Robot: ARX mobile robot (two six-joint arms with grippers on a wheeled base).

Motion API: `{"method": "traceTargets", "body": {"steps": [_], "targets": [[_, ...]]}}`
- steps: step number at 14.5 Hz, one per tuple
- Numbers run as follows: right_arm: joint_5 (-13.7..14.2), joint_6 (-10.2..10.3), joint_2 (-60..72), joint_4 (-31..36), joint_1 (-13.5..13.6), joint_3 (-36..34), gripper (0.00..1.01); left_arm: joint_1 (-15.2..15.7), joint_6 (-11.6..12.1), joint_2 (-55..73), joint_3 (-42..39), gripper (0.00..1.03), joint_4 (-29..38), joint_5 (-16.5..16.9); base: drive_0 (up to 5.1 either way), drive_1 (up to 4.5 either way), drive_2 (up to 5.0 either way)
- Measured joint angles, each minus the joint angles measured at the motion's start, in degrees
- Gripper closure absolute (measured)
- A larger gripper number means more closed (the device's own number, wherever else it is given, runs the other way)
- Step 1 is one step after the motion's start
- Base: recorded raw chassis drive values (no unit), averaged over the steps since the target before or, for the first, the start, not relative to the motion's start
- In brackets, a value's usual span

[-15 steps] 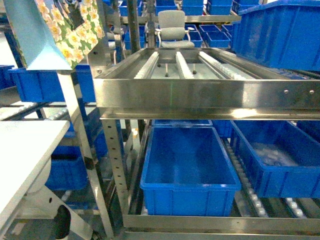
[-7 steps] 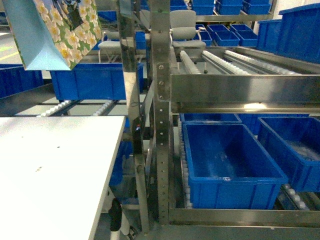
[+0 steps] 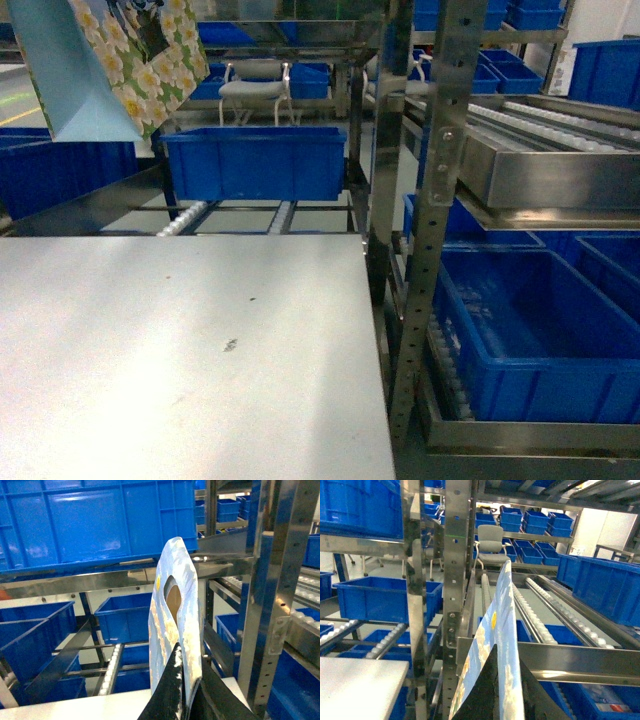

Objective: Move flower gift bag to table near conveyor

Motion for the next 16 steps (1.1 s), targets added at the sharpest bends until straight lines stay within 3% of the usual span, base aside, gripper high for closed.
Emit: {"method": "traceTargets", "body": {"steps": [16], "targets": [[0.0, 0.0, 0.0, 0.1, 0.0, 0.0, 0.99, 0.1, 0.0, 0.0, 0.0, 1.01, 0.0, -0.1, -5.0, 2.45, 2.4]]}}
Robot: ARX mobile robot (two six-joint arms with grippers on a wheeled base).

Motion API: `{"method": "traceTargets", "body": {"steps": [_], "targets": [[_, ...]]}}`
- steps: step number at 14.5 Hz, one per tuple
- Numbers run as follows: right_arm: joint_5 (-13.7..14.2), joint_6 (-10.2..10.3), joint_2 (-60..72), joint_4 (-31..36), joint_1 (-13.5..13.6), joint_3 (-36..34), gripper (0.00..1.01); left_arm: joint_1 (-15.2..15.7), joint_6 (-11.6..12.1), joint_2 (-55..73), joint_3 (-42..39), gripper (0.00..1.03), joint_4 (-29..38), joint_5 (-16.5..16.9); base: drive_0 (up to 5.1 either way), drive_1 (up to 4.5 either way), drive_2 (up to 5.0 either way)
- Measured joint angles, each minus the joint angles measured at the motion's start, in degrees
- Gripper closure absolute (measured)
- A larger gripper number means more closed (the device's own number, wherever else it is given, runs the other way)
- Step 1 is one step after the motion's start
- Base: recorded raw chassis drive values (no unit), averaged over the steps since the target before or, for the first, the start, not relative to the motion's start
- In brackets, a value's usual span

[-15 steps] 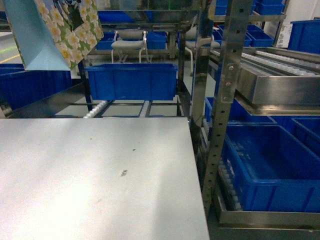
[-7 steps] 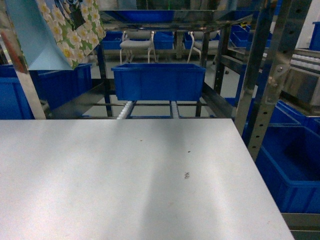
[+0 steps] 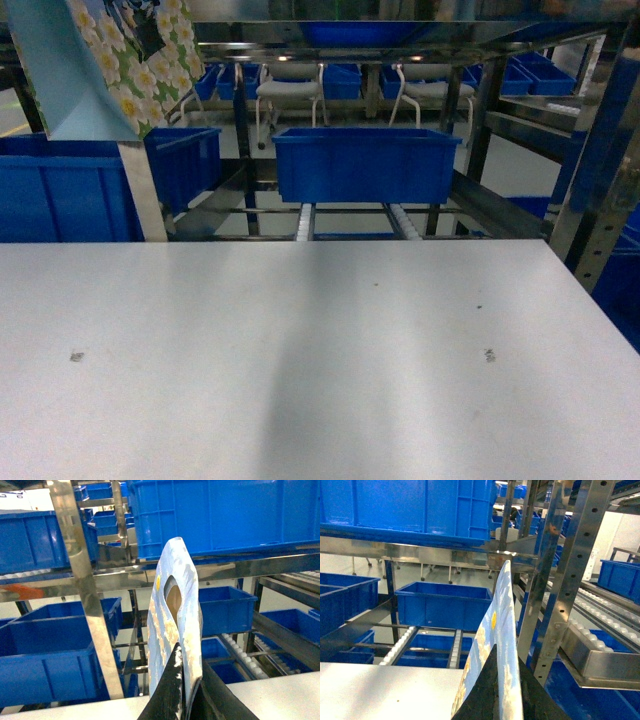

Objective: Move flower gift bag to table near conveyor

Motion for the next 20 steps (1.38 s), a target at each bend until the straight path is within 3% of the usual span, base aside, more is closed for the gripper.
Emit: {"method": "traceTargets", "body": {"steps": [3, 15, 20], "targets": [[0.0, 0.0, 0.0, 0.0, 0.0, 0.0, 0.99, 0.0, 0.0, 0.0, 0.0, 1.01, 0.0, 0.0, -4.9, 2.74, 2.0], [0.0, 0.0, 0.0, 0.1, 0.3, 0.0, 0.99, -0.1, 0.0, 0.0, 0.0, 1.01, 0.0, 0.0, 0.0, -0.03, 0.0], [-1.6, -2.0, 8.7, 8.3, 0.0, -0.1, 0.99, -0.1, 0.0, 0.0, 0.0, 1.01, 0.0, 0.0, 0.0, 0.00, 0.0]]}}
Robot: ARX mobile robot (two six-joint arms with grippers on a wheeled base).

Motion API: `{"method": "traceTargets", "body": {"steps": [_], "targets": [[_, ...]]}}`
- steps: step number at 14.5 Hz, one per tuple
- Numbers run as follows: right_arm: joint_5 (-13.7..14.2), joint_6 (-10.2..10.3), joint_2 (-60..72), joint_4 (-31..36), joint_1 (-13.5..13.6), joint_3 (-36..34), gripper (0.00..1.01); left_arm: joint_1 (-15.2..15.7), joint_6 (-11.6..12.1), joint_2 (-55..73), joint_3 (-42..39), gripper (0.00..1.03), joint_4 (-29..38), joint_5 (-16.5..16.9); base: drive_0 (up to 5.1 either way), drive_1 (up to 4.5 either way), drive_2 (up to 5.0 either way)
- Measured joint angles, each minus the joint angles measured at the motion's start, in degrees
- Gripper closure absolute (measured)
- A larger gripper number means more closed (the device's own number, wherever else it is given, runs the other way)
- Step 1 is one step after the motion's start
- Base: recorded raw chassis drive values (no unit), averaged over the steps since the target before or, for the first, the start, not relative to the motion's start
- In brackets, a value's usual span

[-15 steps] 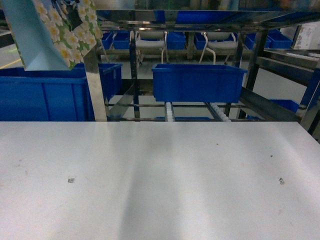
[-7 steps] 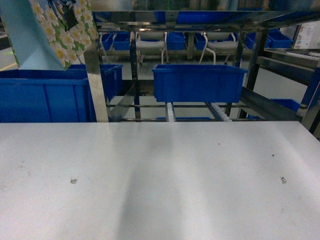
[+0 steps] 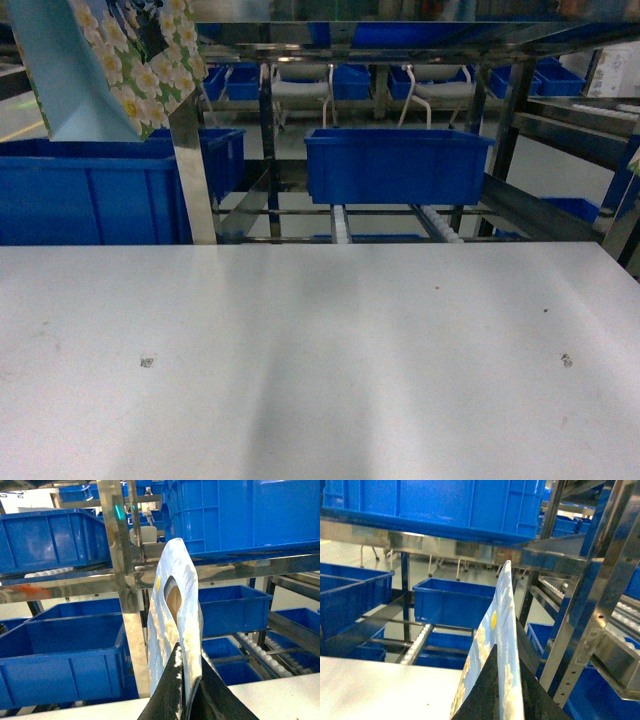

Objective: Move flower gift bag to table near conveyor

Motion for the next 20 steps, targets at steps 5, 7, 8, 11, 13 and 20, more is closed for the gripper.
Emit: {"method": "traceTargets", "body": {"steps": [5, 7, 8, 11, 13, 20], "targets": [[-3.0, 0.0, 13.6, 6.8, -0.5, 0.6, 0.99, 0.0, 0.0, 0.0, 0.0, 1.01, 0.0, 0.0, 0.0, 0.00, 0.0], [-3.5, 0.6, 19.6, 9.2, -1.7, 1.4, 0.99, 0.0, 0.0, 0.0, 0.0, 1.01, 0.0, 0.0, 0.0, 0.00, 0.0], [-4.1, 0.7, 21.7, 9.7, -1.9, 1.8, 0.99, 0.0, 0.0, 0.0, 0.0, 1.01, 0.0, 0.0, 0.0, 0.00, 0.0], [-4.9, 2.6, 29.0, 12.0, -2.3, 3.3, 0.99, 0.0, 0.0, 0.0, 0.0, 1.01, 0.0, 0.0, 0.0, 0.00, 0.0], [-4.7, 3.6, 32.1, 13.2, -2.2, 3.3, 0.99, 0.0, 0.0, 0.0, 0.0, 1.01, 0.0, 0.0, 0.0, 0.00, 0.0], [-2.5, 8.3, 41.8, 19.3, -0.3, 0.2, 0.99, 0.0, 0.0, 0.0, 0.0, 1.01, 0.0, 0.0, 0.0, 0.00, 0.0]]}}
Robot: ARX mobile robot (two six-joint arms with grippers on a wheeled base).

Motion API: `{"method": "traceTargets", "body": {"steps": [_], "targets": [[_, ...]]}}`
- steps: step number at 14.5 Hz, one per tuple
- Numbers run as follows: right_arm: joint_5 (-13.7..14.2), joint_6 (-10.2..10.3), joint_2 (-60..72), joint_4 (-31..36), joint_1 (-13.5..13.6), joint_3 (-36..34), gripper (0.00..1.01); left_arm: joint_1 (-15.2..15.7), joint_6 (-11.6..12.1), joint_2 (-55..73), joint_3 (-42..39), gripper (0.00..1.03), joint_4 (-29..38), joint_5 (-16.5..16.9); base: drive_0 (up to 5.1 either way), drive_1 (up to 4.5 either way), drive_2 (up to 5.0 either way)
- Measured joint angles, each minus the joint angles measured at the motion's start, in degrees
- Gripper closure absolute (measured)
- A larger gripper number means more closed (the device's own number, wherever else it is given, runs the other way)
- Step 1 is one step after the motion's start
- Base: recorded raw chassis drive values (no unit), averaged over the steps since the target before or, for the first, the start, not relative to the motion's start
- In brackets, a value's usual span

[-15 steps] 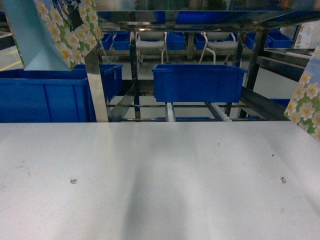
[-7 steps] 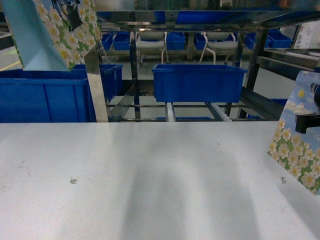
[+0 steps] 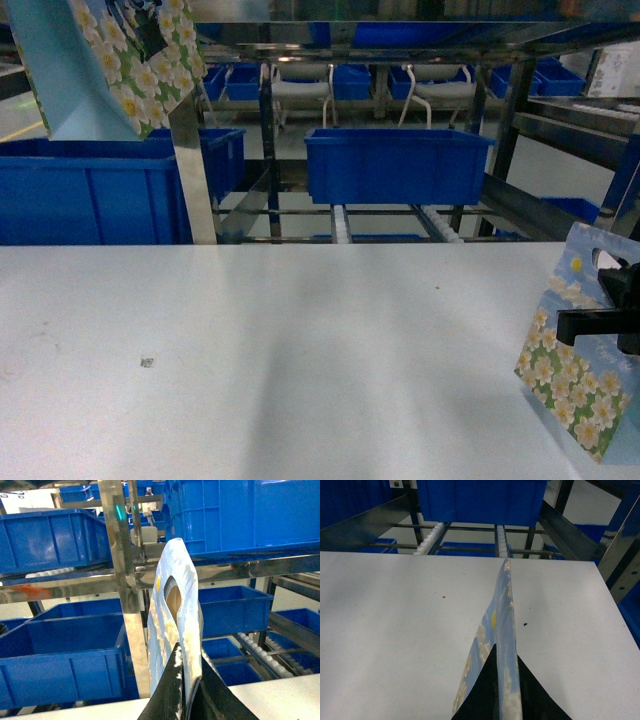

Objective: Move flower gift bag to table near conveyor

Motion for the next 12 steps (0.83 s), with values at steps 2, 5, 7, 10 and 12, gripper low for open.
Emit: {"method": "traceTargets", "body": {"steps": [2, 5, 7, 10, 12], "targets": [[0.6, 1.2, 1.0, 1.2, 0.0, -1.5, 0.99, 0.0, 0.0, 0.0, 0.0, 1.01, 0.0, 0.0, 0.0, 0.00, 0.0], [0.9, 2.0, 1.6, 3.1, 1.3, -3.7, 0.99, 0.0, 0.0, 0.0, 0.0, 1.01, 0.0, 0.0, 0.0, 0.00, 0.0], [1.4, 2.5, 1.7, 4.5, 2.0, -4.7, 0.99, 0.0, 0.0, 0.0, 0.0, 1.01, 0.0, 0.0, 0.0, 0.00, 0.0], [2.3, 3.6, 1.7, 4.8, 2.6, -6.7, 0.85, 0.0, 0.0, 0.0, 0.0, 1.01, 0.0, 0.0, 0.0, 0.00, 0.0], [3.4, 5.2, 1.2, 4.1, 2.5, -9.0, 0.60, 0.0, 0.0, 0.0, 0.0, 1.01, 0.0, 0.0, 0.0, 0.00, 0.0]]}}
